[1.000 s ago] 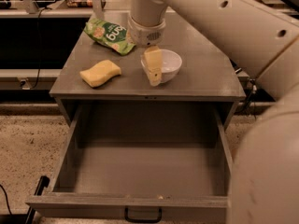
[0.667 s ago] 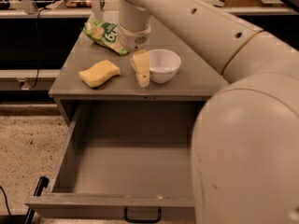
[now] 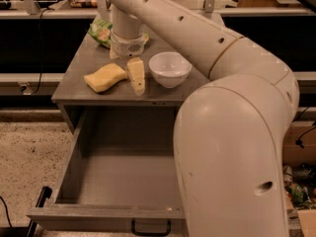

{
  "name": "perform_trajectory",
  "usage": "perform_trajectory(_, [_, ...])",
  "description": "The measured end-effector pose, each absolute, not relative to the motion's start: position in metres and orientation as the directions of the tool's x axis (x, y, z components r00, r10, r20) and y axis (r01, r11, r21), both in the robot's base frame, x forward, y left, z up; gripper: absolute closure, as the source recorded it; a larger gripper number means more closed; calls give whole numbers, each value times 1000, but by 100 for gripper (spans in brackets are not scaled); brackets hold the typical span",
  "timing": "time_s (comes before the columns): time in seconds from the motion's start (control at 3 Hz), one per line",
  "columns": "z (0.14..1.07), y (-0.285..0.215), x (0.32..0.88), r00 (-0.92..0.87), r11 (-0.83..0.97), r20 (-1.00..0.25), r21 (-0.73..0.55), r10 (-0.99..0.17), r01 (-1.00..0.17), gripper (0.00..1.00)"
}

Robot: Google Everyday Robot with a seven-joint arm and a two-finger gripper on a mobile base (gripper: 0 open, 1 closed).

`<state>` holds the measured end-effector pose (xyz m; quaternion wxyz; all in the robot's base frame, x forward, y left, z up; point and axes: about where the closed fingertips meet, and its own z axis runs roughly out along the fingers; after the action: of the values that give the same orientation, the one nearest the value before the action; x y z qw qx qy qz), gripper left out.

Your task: Place sponge into top drawer

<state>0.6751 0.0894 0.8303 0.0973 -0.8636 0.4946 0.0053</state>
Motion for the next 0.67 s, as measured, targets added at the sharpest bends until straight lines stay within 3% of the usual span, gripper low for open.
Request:
perform_trajectory(0.33, [828,104,674,535,-516,-116,-159,-837,-842,0])
perform_trajectory(0.67, [826,116,670,556,-536,-134,-159,-820,-829,18])
